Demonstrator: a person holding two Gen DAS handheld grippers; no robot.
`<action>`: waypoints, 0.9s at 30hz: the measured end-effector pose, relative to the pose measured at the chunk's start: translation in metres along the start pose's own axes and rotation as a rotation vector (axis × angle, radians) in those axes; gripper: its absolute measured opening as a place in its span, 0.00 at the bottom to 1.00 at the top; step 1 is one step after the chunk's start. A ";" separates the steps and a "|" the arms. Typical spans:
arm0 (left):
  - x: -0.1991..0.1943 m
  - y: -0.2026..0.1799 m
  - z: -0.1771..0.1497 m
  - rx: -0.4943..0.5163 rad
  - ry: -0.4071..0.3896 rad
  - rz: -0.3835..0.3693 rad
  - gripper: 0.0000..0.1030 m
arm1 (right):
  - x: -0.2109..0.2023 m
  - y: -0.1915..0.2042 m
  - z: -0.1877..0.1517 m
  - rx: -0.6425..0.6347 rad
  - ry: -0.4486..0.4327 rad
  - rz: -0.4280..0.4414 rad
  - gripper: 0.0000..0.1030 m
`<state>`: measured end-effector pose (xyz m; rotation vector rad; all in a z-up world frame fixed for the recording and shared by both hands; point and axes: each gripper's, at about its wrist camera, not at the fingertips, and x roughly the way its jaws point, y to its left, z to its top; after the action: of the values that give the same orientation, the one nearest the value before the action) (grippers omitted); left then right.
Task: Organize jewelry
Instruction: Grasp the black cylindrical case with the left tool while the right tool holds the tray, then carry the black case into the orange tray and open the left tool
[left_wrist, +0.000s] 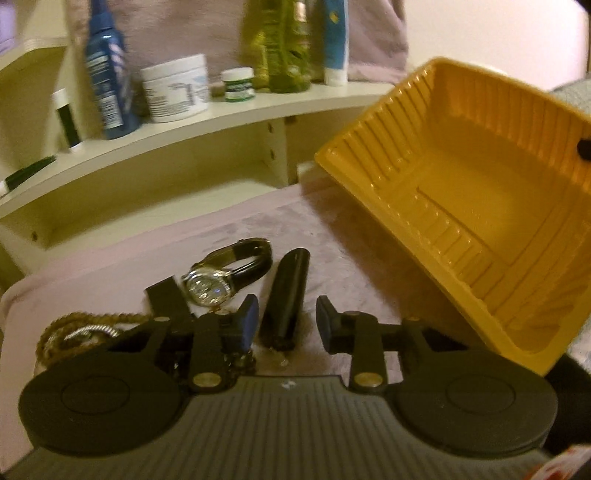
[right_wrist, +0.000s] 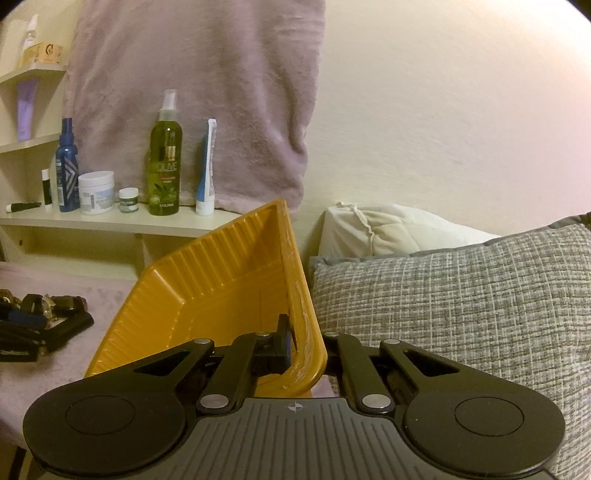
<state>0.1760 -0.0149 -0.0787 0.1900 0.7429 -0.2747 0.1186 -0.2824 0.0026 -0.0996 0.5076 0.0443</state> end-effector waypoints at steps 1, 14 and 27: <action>0.003 -0.001 0.001 0.006 0.006 0.003 0.27 | 0.000 -0.001 0.000 0.001 0.001 0.002 0.05; 0.016 0.001 0.009 0.020 0.040 0.008 0.20 | 0.001 -0.002 -0.002 0.019 0.006 0.011 0.05; -0.012 0.001 0.025 -0.053 -0.003 -0.037 0.19 | 0.000 0.000 -0.002 0.011 -0.004 0.011 0.05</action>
<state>0.1844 -0.0186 -0.0523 0.1254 0.7508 -0.2898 0.1177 -0.2826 0.0007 -0.0864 0.5042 0.0525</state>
